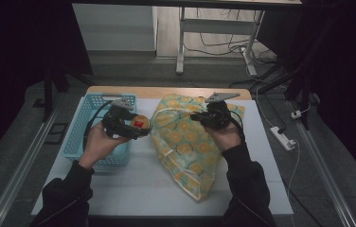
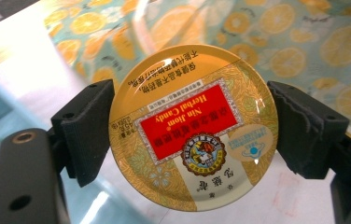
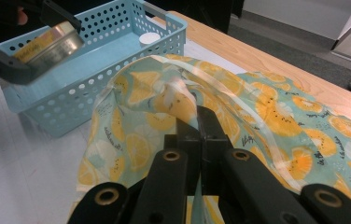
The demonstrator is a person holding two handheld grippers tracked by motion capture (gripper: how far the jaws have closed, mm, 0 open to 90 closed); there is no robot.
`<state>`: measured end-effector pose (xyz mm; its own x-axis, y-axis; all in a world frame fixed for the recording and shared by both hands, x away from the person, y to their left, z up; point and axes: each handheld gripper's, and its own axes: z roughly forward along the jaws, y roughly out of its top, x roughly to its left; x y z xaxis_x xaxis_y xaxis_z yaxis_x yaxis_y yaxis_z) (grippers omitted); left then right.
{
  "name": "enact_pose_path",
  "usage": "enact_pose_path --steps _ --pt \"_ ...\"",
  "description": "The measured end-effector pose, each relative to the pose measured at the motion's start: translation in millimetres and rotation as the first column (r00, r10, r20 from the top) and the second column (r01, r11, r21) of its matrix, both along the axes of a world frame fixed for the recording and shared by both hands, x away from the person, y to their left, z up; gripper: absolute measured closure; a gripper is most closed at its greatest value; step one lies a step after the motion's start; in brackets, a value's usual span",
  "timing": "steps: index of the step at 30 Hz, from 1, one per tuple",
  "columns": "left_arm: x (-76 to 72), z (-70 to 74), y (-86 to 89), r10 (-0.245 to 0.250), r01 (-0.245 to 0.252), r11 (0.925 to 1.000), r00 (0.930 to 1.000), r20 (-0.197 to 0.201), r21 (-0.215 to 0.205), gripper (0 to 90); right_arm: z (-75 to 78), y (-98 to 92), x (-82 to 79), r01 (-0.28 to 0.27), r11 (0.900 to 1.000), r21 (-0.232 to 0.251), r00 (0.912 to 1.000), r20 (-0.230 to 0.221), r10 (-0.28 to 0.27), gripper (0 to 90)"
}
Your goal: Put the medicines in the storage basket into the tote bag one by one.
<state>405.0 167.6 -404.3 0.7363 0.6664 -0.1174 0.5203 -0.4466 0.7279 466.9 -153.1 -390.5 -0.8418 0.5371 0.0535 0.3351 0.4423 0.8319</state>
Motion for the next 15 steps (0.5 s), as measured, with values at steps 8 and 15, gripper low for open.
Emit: enact_pose_path --steps 8,15 --pt "4.3 -0.8 -21.2 -0.045 0.045 0.999 0.999 0.001 0.0 20.3 0.3 0.0 -0.2 -0.002 1.0 0.003 1.0 0.002 0.002 90.0" --pt "8.4 -3.6 -36.1 -0.072 0.072 0.9974 0.9974 -0.004 0.0 20.3 0.3 0.6 -0.4 -0.005 1.0 0.003 1.0 0.004 0.005 90.0"
